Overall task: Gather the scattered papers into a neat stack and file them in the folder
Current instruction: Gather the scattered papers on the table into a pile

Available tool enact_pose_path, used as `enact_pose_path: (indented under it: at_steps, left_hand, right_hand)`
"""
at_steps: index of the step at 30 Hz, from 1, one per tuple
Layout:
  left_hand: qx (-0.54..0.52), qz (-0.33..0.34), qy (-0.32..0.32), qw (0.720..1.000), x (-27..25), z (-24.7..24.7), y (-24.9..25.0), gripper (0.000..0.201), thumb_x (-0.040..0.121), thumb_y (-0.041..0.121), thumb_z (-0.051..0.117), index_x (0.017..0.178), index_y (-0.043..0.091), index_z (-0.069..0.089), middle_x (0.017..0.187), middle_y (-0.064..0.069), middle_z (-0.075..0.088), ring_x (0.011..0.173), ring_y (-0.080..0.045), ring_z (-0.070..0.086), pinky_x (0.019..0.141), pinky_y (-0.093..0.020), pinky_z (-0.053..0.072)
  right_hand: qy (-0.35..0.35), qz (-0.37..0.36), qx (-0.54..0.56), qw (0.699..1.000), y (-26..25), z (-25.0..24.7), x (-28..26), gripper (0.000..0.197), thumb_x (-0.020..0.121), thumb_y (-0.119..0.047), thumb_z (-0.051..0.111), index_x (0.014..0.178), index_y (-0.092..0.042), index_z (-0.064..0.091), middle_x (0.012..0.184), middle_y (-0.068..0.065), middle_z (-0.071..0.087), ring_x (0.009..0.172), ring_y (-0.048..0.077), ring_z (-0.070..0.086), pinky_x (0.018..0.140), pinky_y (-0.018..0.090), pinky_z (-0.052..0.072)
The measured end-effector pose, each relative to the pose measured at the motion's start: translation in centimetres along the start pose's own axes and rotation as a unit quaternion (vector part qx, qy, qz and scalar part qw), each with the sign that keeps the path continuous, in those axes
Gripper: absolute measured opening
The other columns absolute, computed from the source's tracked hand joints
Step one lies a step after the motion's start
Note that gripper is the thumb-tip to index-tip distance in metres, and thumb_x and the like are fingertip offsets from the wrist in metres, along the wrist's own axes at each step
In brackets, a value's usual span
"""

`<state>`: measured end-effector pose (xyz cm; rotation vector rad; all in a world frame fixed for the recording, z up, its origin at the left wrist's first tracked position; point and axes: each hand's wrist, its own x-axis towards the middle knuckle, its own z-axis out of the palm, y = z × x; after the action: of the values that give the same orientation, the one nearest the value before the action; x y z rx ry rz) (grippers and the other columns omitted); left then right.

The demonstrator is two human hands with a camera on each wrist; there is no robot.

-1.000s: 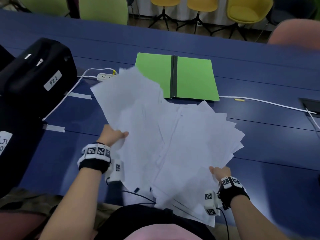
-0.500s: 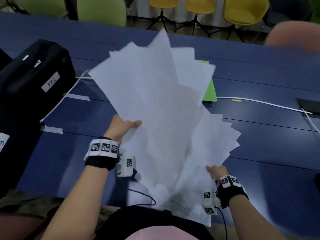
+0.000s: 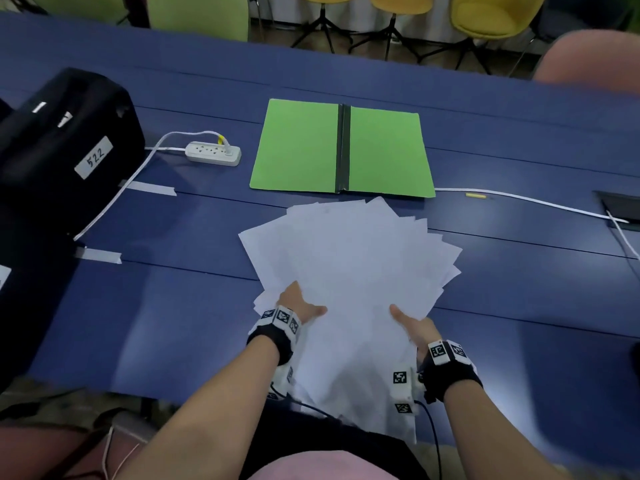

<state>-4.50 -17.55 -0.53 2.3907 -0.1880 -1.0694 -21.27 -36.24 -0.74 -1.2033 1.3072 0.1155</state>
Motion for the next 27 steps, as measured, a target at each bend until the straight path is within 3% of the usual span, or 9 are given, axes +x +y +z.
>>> enact_pose_path:
  at_steps: [2,4,7,10,13,19,23,24,27]
  left_hand:
    - [0.003,0.017,0.006,1.0,0.3,0.5,0.5,0.035,0.076,0.033,0.074,0.091,0.011,0.052,0.094,-0.006,0.054,0.083,-0.021,0.055,0.076,-0.031,0.047]
    - [-0.021,0.011,0.025,0.999,0.8,0.3,-0.1,0.03,0.076,0.021,0.073,0.069,0.014,0.045,0.074,-0.001,0.05,0.066,-0.017,0.048,0.061,-0.024,0.042]
    - [-0.066,-0.031,0.086,0.994,0.9,-1.3,-2.4,0.018,0.077,0.015,0.071,0.092,0.009,0.063,0.1,-0.009,0.066,0.091,-0.024,0.062,0.077,-0.025,0.047]
    - [-0.101,-0.08,0.192,0.973,0.8,-2.7,-4.3,0.057,0.078,0.029,0.072,0.122,0.002,0.049,0.126,-0.017,0.049,0.115,-0.033,0.052,0.092,-0.037,0.045]
    - [-0.15,-0.085,0.177,0.969,0.8,-2.8,-3.9,0.08,0.078,0.037,0.071,0.135,-0.004,0.032,0.137,-0.017,0.035,0.123,-0.034,0.046,0.099,-0.039,0.042]
    - [-0.101,-0.111,0.162,0.975,1.7,-3.8,-3.6,0.079,0.075,0.048,0.069,0.131,0.001,0.04,0.135,-0.016,0.033,0.122,-0.037,0.044,0.096,-0.042,0.04]
    - [-0.102,-0.112,0.142,0.978,2.2,-4.3,-3.7,0.072,0.083,0.05,0.06,0.131,0.0,0.043,0.137,-0.016,0.032,0.12,-0.037,0.048,0.101,-0.042,0.04]
    - [-0.112,-0.095,0.135,0.98,2.3,-4.1,-3.4,0.065,0.087,0.045,0.057,0.132,-0.001,0.045,0.139,-0.017,0.031,0.119,-0.037,0.05,0.102,-0.04,0.04]
    - [-0.112,-0.041,0.121,0.986,2.4,-3.4,-2.4,0.042,0.092,0.039,0.051,0.095,-0.002,0.06,0.13,-0.022,0.046,0.098,-0.035,0.056,0.095,-0.039,0.045]
  right_hand:
    - [0.029,-0.001,-0.011,1.0,0.8,0.0,1.5,0.068,0.071,-0.029,0.08,0.127,0.001,0.054,0.123,0.015,0.063,0.109,0.034,0.062,0.097,0.051,0.048]
    - [0.045,-0.009,-0.018,0.999,1.7,-0.6,2.9,0.061,0.075,-0.022,0.077,0.127,0.003,0.055,0.123,0.02,0.063,0.108,0.036,0.063,0.096,0.055,0.048]
    - [0.046,0.007,0.016,0.999,0.9,-0.6,1.1,0.058,0.08,-0.025,0.073,0.129,0.0,0.054,0.126,0.016,0.062,0.109,0.036,0.062,0.095,0.053,0.049]
    - [0.017,0.025,0.011,0.999,0.9,-0.6,1.3,0.079,0.069,-0.043,0.08,0.129,-0.001,0.05,0.123,0.014,0.062,0.107,0.035,0.063,0.093,0.048,0.051]
    - [-0.001,0.04,-0.069,0.997,0.7,0.2,1.6,0.093,0.062,-0.049,0.083,0.127,0.007,0.046,0.115,0.017,0.063,0.1,0.034,0.064,0.088,0.046,0.053]
    - [0.0,-0.019,0.017,1.0,-0.4,-0.2,-0.7,0.052,0.083,-0.01,0.07,0.123,0.005,0.041,0.117,0.005,0.054,0.107,0.028,0.054,0.083,0.039,0.048]
    - [-0.056,0.001,0.028,0.998,1.3,-2.1,0.3,0.116,0.031,-0.042,0.096,0.129,-0.003,0.046,0.118,0.011,0.064,0.112,0.033,0.059,0.092,0.055,0.049]
    - [-0.044,0.006,0.025,0.999,2.2,-2.3,1.4,0.117,0.029,-0.043,0.096,0.129,-0.004,0.049,0.12,0.015,0.064,0.11,0.037,0.061,0.094,0.059,0.047]
    - [-0.037,0.007,-0.029,0.999,1.1,-0.7,-0.1,0.075,0.067,-0.026,0.084,0.126,0.006,0.051,0.118,0.024,0.064,0.105,0.041,0.063,0.093,0.058,0.048]
